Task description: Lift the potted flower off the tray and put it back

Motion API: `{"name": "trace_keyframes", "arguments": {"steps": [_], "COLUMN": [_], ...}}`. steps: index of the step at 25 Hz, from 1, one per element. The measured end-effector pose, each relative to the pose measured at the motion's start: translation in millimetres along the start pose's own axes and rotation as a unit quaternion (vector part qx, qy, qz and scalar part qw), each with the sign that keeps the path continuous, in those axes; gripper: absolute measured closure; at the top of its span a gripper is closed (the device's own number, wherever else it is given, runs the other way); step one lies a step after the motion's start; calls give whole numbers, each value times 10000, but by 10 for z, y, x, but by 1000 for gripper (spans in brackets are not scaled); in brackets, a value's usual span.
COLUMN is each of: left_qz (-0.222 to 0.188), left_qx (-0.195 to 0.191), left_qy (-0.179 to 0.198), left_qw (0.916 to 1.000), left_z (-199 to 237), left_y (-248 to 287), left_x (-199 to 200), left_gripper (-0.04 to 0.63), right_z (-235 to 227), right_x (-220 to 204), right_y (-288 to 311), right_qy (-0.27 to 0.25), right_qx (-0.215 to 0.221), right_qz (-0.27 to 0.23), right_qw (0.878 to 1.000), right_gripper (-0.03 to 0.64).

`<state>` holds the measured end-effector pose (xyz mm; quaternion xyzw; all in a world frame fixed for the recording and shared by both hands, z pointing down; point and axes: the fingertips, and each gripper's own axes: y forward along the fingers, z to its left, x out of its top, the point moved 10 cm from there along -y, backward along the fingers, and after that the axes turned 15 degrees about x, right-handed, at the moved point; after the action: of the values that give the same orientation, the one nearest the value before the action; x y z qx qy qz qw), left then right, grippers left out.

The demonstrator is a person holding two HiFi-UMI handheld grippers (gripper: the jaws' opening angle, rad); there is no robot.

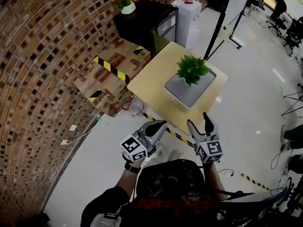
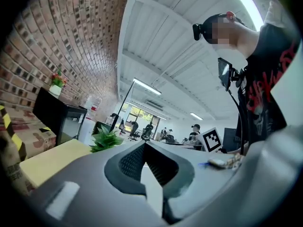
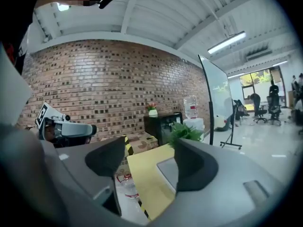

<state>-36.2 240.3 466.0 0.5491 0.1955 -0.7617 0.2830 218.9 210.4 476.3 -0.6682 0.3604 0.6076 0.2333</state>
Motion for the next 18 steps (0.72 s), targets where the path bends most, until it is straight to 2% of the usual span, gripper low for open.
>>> {"name": "trace_keyframes", "arguments": {"steps": [3, 7, 11, 15, 18], "left_qz": [125, 347, 393, 832, 1173], "left_qx": [-155, -467, -687, -707, -875], "left_qy": [-118, -207, -121, 199, 428], "left_qw": [9997, 9981, 9968, 9938, 9883], "left_z": [339, 681, 1085, 1541, 1806], "left_y": [214, 535, 896, 1361, 1659], "left_x": [62, 96, 250, 506, 786], "left_gripper": [595, 595, 595, 595, 595], "right_z": [-198, -568, -1218, -2019, -2388], "right_x": [-123, -409, -808, -1286, -1452], "right_y": [293, 685, 1206, 1779, 2190], "right_qy": [243, 609, 532, 407, 541], "right_qx": [-271, -287, -571, -1014, -1156], "right_qz": [303, 569, 822, 1157, 1121], "right_qw": [9989, 9961, 9936, 9873, 9855], "right_gripper": [176, 38, 25, 25, 25]}}
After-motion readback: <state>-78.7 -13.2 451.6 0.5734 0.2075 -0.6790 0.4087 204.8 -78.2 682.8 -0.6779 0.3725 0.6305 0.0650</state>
